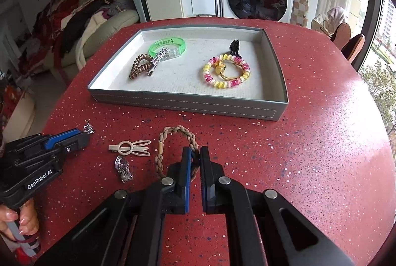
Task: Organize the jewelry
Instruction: 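Grasp the braided brown bracelet with the right gripper while the left grasps the silver heart pendant, then carry the braided bracelet into the tray and open the right gripper while the left drops the pendant there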
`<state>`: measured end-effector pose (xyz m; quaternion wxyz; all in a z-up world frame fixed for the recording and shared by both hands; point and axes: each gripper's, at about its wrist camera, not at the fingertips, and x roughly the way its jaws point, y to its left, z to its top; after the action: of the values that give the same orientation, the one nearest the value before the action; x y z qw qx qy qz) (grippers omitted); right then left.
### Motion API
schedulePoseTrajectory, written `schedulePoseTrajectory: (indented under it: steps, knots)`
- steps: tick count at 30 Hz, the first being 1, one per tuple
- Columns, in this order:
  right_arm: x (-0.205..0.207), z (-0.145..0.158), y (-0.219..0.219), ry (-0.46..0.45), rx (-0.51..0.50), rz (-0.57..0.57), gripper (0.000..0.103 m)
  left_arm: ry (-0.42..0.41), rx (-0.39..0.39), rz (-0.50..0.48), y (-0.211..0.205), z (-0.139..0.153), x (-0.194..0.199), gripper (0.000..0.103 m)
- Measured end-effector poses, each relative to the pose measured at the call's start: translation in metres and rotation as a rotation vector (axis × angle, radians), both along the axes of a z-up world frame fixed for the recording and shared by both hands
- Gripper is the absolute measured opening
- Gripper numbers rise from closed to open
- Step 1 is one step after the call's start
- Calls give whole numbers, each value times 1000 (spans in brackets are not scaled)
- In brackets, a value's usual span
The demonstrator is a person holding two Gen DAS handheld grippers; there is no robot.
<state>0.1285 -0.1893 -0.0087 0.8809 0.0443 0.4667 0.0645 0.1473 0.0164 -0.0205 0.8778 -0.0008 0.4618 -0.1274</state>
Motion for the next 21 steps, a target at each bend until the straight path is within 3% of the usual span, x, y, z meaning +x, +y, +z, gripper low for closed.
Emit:
schedulePoseTrajectory:
  steps: [11, 21]
  knots:
    - [-4, 24, -13, -39, 52, -10, 7, -50, -8, -25, 5, 27, 0, 36]
    - [20, 43, -20, -68, 56, -18, 7, -99, -35, -43, 3, 52, 23, 36]
